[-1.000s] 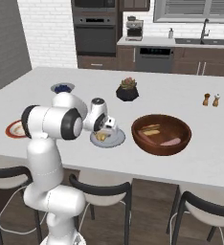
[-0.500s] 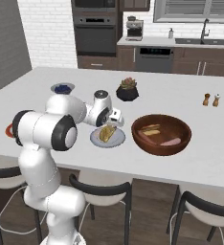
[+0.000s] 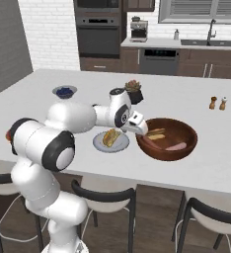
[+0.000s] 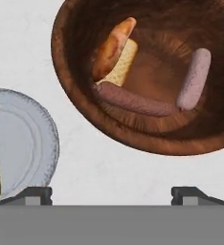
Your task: Place one bun and one sausage from the bowl on each plate.
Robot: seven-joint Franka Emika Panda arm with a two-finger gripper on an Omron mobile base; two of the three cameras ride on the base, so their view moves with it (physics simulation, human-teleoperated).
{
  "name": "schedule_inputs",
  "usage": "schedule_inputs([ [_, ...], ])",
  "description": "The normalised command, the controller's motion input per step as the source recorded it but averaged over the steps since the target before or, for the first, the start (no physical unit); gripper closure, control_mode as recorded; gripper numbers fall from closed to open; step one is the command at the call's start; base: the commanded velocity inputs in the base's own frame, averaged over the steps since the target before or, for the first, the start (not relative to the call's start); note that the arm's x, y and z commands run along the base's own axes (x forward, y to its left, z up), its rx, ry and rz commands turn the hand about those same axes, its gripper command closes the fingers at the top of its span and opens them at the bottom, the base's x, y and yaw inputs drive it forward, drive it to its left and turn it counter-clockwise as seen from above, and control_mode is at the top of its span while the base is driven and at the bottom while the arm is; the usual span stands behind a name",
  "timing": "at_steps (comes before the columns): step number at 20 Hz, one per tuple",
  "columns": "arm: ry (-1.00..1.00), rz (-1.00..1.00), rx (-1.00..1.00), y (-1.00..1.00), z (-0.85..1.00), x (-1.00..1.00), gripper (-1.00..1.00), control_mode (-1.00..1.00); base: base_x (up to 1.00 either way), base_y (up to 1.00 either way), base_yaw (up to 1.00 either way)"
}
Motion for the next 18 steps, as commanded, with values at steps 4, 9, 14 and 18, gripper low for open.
schedule_inputs([
  [4, 0.04, -0.35, 0.00, -1.00, 0.01, -0.20, -1.00, -1.00, 0.00, 0.00, 0.00],
  [9, 0.00, -0.41, 0.00, -1.00, -0.06, -0.01, -1.00, -1.00, 0.00, 0.00, 0.00],
  [14, -0.07, -0.14, 0.00, -0.59, -0.55, 0.31, -1.00, -1.00, 0.00, 0.00, 0.00],
  [18, 0.00, 0.00, 0.00, -0.14, -0.36, 0.44, -1.00, -1.00, 0.00, 0.00, 0.00],
])
